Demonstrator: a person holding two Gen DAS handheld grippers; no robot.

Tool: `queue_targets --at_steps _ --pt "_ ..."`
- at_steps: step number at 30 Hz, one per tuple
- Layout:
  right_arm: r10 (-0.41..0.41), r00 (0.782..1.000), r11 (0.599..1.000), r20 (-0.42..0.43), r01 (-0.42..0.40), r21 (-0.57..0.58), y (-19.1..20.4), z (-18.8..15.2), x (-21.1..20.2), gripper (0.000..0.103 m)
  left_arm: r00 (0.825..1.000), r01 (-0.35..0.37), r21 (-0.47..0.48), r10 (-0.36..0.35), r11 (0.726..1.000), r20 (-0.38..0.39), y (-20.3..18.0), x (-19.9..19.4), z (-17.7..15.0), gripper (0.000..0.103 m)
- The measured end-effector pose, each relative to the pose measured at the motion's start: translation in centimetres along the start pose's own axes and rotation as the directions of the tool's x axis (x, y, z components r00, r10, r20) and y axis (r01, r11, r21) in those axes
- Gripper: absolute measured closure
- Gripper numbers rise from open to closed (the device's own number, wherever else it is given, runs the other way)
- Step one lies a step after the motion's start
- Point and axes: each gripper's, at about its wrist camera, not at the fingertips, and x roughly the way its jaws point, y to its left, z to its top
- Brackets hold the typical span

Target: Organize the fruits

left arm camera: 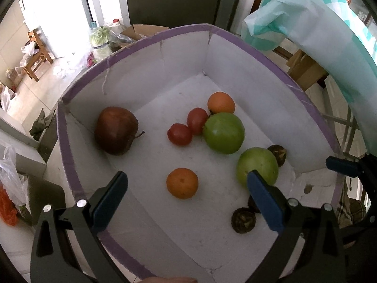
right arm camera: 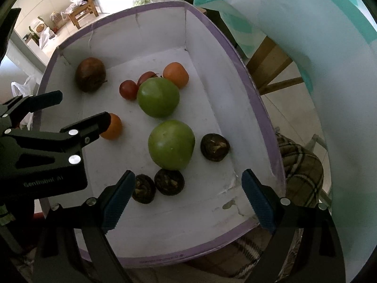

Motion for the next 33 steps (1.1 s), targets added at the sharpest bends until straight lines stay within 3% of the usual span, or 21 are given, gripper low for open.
queue_targets --at_steps 33 --pt "0.011 1.000 1.000 -0.023 -0.011 0.012 -0.08 0.03 0.79 0.015 1.000 -0.010 -0.006 0.011 1.000 0.010 0.27 0.27 -0.03 0.002"
